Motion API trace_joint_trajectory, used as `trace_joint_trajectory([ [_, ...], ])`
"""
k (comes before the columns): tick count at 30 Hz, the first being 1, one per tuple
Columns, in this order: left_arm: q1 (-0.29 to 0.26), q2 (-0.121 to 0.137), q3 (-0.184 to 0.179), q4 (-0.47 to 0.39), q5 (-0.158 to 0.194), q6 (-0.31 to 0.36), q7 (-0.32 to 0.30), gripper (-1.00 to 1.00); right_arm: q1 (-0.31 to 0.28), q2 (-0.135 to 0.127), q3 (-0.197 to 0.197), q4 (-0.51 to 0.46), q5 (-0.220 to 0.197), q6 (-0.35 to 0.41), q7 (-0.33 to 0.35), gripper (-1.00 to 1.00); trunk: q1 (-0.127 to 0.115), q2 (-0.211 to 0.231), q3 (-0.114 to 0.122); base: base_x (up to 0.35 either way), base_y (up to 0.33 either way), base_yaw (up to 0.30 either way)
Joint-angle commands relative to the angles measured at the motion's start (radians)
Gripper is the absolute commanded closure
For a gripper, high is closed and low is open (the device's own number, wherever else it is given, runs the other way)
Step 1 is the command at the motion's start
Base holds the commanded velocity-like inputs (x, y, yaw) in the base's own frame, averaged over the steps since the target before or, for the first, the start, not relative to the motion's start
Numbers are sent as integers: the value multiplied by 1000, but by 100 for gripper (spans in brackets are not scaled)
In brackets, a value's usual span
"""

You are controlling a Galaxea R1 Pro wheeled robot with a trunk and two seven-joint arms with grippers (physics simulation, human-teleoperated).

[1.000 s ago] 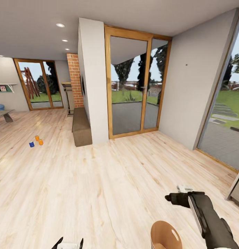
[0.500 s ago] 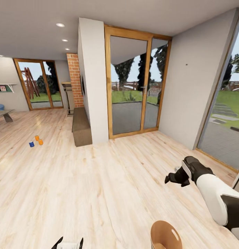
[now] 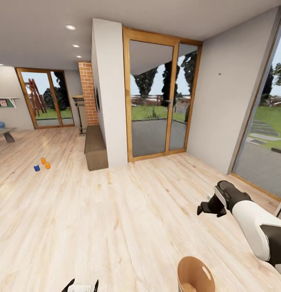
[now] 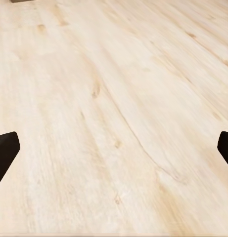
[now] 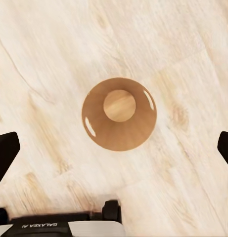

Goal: Put the three can of soda from the living room inside the tash can in the kitchen.

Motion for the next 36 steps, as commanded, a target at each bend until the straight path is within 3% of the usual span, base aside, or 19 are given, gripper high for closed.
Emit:
trace_joint_trajectory([
  [1, 0, 0, 0, 0, 0, 2, 0, -100, 0, -6, 2, 0, -2, -1, 1, -100, 4, -7, -3, 0, 0, 0],
  [7, 0, 1, 0, 0, 2, 12, 0, -100, 2, -30, 7, 1, -2, -6, 8, -100, 27, -49, -22, 0, 0, 0],
  [18, 1, 1, -2, -7, 3, 2, 1, -100, 5, -37, 9, -6, -2, -12, 9, -100, 27, -49, -24, 0, 0, 0],
  [36, 2, 1, -3, -3, 0, 2, 1, -100, 7, -49, 9, 2, -1, -12, -1, -100, 27, -49, -52, 0, 0, 0],
])
